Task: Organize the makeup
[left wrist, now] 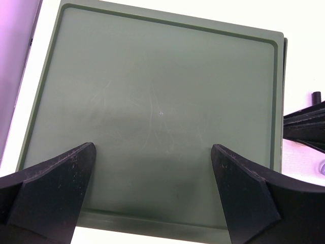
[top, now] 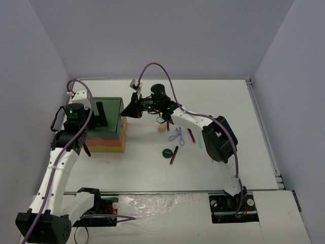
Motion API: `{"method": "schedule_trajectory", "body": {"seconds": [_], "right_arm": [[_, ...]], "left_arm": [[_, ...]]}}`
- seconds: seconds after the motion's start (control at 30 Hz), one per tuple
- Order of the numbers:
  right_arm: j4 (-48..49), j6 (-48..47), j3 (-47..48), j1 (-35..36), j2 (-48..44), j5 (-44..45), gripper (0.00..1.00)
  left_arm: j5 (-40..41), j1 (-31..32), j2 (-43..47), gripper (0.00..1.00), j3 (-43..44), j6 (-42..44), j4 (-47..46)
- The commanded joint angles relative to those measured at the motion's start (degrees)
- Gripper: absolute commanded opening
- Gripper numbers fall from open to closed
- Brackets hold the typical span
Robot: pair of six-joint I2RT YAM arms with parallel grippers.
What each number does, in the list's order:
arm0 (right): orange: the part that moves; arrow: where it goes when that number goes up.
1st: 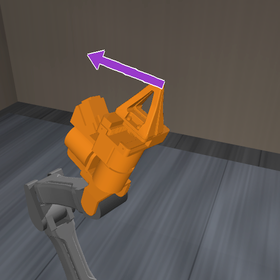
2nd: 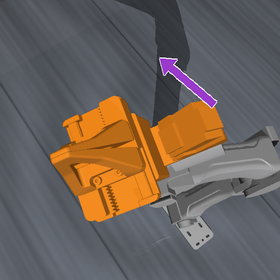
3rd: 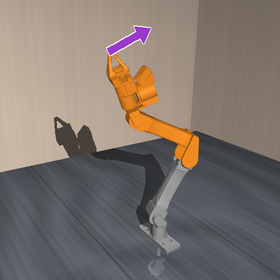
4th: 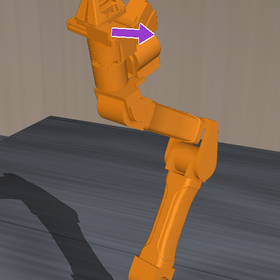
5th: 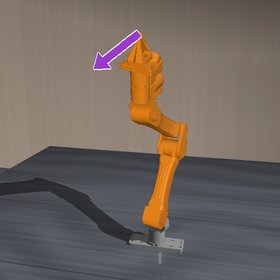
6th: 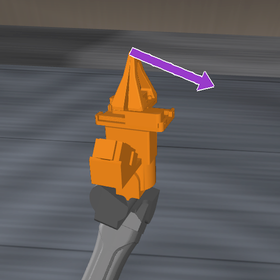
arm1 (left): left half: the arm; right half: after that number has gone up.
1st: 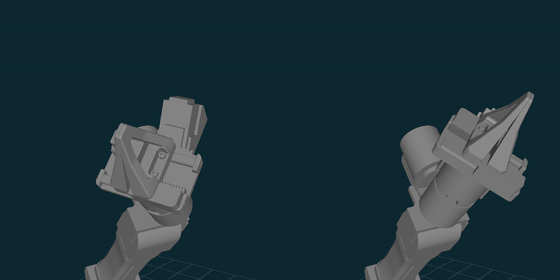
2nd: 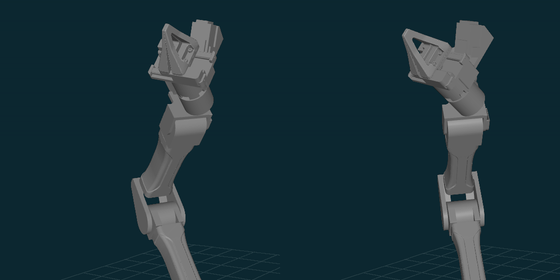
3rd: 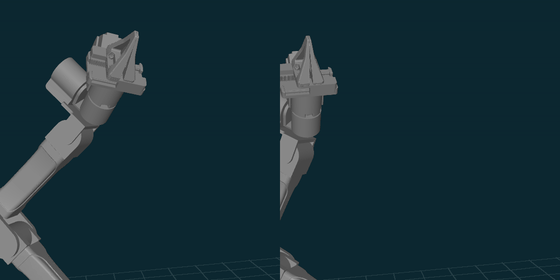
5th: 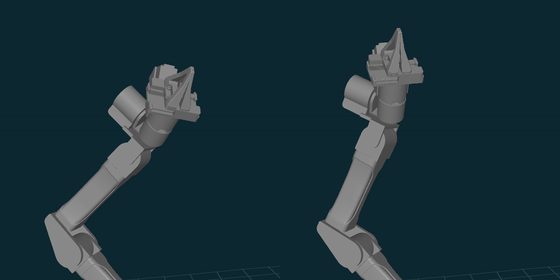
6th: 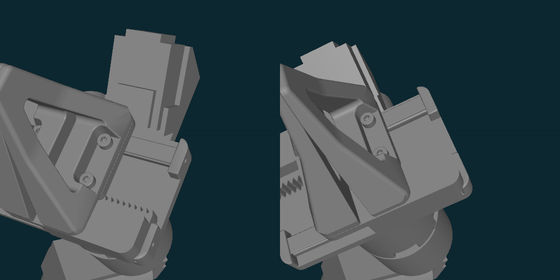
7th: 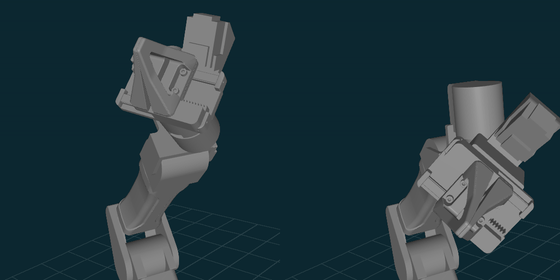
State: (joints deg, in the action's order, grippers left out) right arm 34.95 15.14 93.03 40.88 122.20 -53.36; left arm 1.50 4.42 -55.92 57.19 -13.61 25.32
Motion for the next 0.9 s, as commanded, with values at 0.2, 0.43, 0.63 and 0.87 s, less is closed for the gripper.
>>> {"method": "schedule_trajectory", "body": {"seconds": [0.2,0.43,0.63,0.87], "right_arm": [[-2.4,-2.3,-1.1,-0.3,-3.6,-0.9,0.34],[-1.6,-2.1,-2.3,-0.2,-4.1,-0.7,0.32],[-1.5,-2.1,-1.3,0.3,-3.5,-1.7,0.48],[-1.6,-2.1,0.9,0.8,-2.6,-2.4,0.52]], "left_arm": [[-1.5,-0.7,-1.1,0.96,0.2,-1.2,1.5],[-1.5,-0.7,-1.2,0.96,0.2,-1.2,1.4],[-1.5,-0.7,-1.3,0.96,0.2,-1.2,1.4],[-1.5,-0.7,-1.4,0.96,0.2,-1.2,1.4]]}}
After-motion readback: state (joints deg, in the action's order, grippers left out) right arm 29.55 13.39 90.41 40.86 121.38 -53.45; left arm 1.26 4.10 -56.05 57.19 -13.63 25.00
